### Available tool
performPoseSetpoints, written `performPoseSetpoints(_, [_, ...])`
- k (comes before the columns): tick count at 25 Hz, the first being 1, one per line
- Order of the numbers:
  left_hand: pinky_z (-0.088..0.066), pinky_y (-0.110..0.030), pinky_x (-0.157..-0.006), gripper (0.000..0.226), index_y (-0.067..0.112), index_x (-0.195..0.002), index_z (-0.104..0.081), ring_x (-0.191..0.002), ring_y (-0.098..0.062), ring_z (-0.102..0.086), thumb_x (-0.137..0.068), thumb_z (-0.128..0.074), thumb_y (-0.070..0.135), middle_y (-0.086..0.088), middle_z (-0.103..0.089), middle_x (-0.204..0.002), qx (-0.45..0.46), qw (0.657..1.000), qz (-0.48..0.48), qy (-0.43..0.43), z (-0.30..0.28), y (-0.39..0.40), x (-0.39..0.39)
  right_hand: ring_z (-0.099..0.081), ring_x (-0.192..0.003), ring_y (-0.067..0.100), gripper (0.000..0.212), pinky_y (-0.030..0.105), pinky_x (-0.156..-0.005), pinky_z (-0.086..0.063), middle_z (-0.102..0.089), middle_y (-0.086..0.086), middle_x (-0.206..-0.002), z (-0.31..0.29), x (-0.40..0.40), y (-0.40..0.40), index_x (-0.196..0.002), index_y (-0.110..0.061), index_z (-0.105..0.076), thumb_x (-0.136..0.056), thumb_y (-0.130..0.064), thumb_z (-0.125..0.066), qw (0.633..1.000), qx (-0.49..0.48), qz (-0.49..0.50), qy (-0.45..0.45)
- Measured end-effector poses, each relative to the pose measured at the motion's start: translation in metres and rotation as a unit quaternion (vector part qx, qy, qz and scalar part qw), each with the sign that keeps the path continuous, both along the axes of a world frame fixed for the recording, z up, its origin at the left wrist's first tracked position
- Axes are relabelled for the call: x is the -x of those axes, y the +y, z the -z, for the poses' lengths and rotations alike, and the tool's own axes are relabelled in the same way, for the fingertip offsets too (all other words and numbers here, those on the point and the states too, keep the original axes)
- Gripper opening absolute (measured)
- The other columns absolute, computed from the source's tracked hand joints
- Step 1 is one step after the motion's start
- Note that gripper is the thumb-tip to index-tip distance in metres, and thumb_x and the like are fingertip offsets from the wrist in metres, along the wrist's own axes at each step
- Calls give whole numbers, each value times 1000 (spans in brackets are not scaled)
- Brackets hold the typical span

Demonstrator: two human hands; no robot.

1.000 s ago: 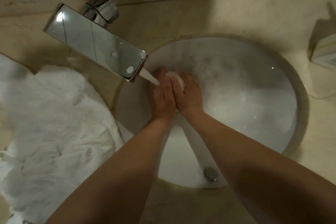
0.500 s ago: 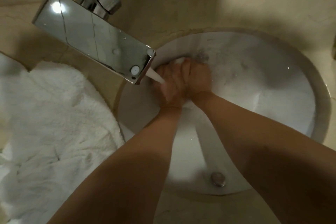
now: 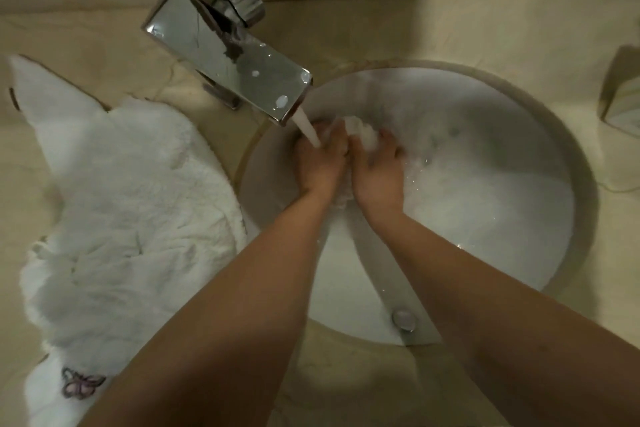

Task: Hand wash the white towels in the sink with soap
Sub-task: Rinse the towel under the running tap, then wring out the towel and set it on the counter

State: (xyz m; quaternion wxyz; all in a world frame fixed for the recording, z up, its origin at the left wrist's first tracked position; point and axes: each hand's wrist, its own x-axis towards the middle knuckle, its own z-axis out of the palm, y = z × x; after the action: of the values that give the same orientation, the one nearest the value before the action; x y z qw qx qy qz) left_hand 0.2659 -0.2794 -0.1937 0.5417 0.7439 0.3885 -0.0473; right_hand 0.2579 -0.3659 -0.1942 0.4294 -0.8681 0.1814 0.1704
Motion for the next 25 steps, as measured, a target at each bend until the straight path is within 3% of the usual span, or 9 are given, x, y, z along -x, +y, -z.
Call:
performPoseSetpoints(2, [-40,-16,-60,26,21,-74,-59,-57,10,-54,-94,-66,36,14,-60,-70,68,996,-38,39,-12,4,-1,-48,-129,31,64,35,-103,-40,-50,14,-141,-7,3,3,-147,-21,-40,-94,-56,-52,999,-24,28,22])
performPoseSetpoints(4, [-44,-15,-64,26,19,-90,-65,-71,-1,-61,-92,-66,45,13,-63,-79,143,984,-82,64,-23,4,2,-49,-130,28,60,27,-101,-37,-53,12,-141,-12,1,2,-146,-20,-42,-97,-52,-49,998,-58,25,25])
performPoseSetpoints(7, [-51,-13,-70,34,15,-97,-69,-79,-6,-67,-87,-72,47,9,-70,-82,174,978,-106,45,-27,5,12,-49,-131,23,57,19,-97,-32,-55,8,-141,-22,4,-2,-145,-18,-47,-97,-50,-52,997,-74,11,8])
performPoseSetpoints(11, [-56,-33,-90,68,13,-108,-72,-91,-16,-72,-64,-81,63,-1,-75,-101,226,967,-106,44,-33,11,22,-50,-130,15,62,24,-107,-37,-56,3,-141,-39,7,-1,-141,-19,-52,-90,-52,-63,994,-98,-10,-36])
performPoseSetpoints(14, [-55,-34,-81,65,3,-100,-69,-89,-24,-69,-68,-81,58,-12,-73,-101,281,956,-77,16,-45,21,27,-53,-124,6,46,23,-107,-41,-59,-3,-136,-59,-2,-1,-137,-20,-55,-96,-39,-58,983,-165,-32,-77])
performPoseSetpoints(17, [-61,-40,-79,88,10,-119,-66,-97,-31,-72,-49,-83,61,-17,-73,-111,328,933,-147,4,-54,25,38,-60,-99,-10,22,9,-87,-44,-67,-11,-111,-78,-15,0,-119,-20,-65,-99,-21,-55,969,-217,-49,-104])
performPoseSetpoints(20, [-61,-42,-81,82,16,-118,-68,-96,-27,-73,-50,-82,59,-9,-75,-103,289,942,-165,-50,-66,22,50,-59,-77,-11,12,10,-74,-44,-66,-16,-88,-88,-23,4,-102,-20,-68,-97,-19,-57,970,-220,-51,-89])
performPoseSetpoints(22, [-59,-30,-66,71,19,-111,-68,-78,-15,-72,-52,-77,58,0,-75,-90,240,951,-182,-71,-81,22,56,-56,-69,-5,12,16,-70,-44,-65,-13,-80,-95,-24,5,-96,-18,-69,-97,-20,-57,972,-212,-64,-76])
performPoseSetpoints(25, [-58,-28,-69,45,25,-113,-65,-85,-15,-71,-74,-82,38,0,-73,-102,229,942,-228,-87,-95,27,62,-57,-68,1,15,22,-68,-44,-66,-7,-78,-112,-34,8,-93,-16,-70,-96,-22,-57,975,-196,-81,-58])
